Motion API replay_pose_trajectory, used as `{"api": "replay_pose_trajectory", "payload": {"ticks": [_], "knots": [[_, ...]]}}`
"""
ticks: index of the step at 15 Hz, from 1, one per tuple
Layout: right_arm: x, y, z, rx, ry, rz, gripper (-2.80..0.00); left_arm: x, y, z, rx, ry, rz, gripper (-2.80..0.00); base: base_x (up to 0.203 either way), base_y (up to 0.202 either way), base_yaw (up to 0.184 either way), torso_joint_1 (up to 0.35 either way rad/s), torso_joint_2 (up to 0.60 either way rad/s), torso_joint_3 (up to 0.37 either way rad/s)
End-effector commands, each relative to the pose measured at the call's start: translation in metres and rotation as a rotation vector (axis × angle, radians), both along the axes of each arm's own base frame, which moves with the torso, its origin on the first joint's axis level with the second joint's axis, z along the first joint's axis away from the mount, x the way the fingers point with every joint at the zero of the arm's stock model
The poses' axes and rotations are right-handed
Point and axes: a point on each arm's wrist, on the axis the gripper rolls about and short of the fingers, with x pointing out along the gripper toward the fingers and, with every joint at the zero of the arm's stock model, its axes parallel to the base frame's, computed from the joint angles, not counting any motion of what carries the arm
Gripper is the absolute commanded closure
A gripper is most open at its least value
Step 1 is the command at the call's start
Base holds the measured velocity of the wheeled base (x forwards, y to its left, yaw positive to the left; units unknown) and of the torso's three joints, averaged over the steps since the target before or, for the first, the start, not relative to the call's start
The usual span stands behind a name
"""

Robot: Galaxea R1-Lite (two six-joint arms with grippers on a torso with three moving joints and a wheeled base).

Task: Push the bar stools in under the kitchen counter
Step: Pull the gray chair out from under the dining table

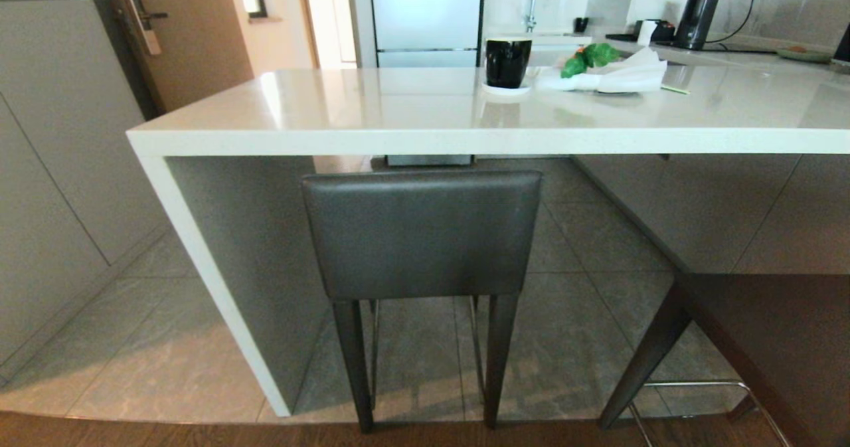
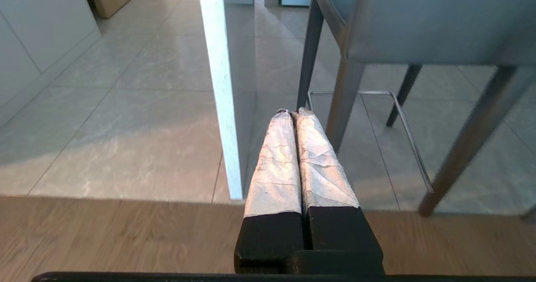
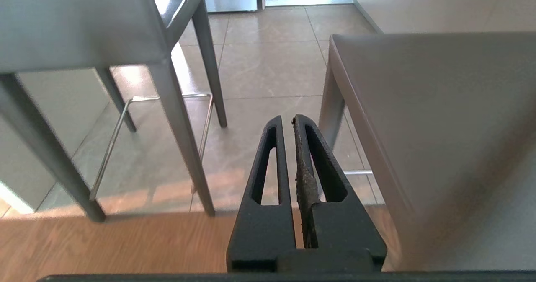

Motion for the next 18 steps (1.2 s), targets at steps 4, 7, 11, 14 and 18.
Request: {"api": "replay_pose_trajectory", "payload": {"ticks": [4,7,11,14,18], "knots": [[0.0001,0.0000,0.0001,0.000,0.000,0.001,0.00,0.0002,0.0000,-0.0003,-0.001,0.002,0.000,0.00,0.194,0.000,0.001,0.002,0.00,0.003],[0.0001,0.0000,0.0001,-0.001,0.000,0.001,0.00,0.0002,0.0000,-0.0003,-0.001,0.002,0.000,0.00,0.194,0.000,0.002,-0.001,0.00,0.002],[0.0001,0.0000,0.0001,0.000,0.000,0.001,0.00,0.0002,0.0000,-0.0003,-0.001,0.002,0.000,0.00,0.118,0.000,0.003,0.003,0.00,0.001],[0.0001,0.0000,0.0001,0.000,0.000,0.001,0.00,0.0002,0.0000,-0.0003,0.001,0.002,-0.001,0.00,0.000,0.000,0.000,0.000,0.00,0.000],[0.0001,0.0000,0.0001,0.000,0.000,0.001,0.00,0.0002,0.0000,-0.0003,0.001,0.002,-0.001,-2.80,0.000,0.000,0.000,0.000,0.00,0.000]]}}
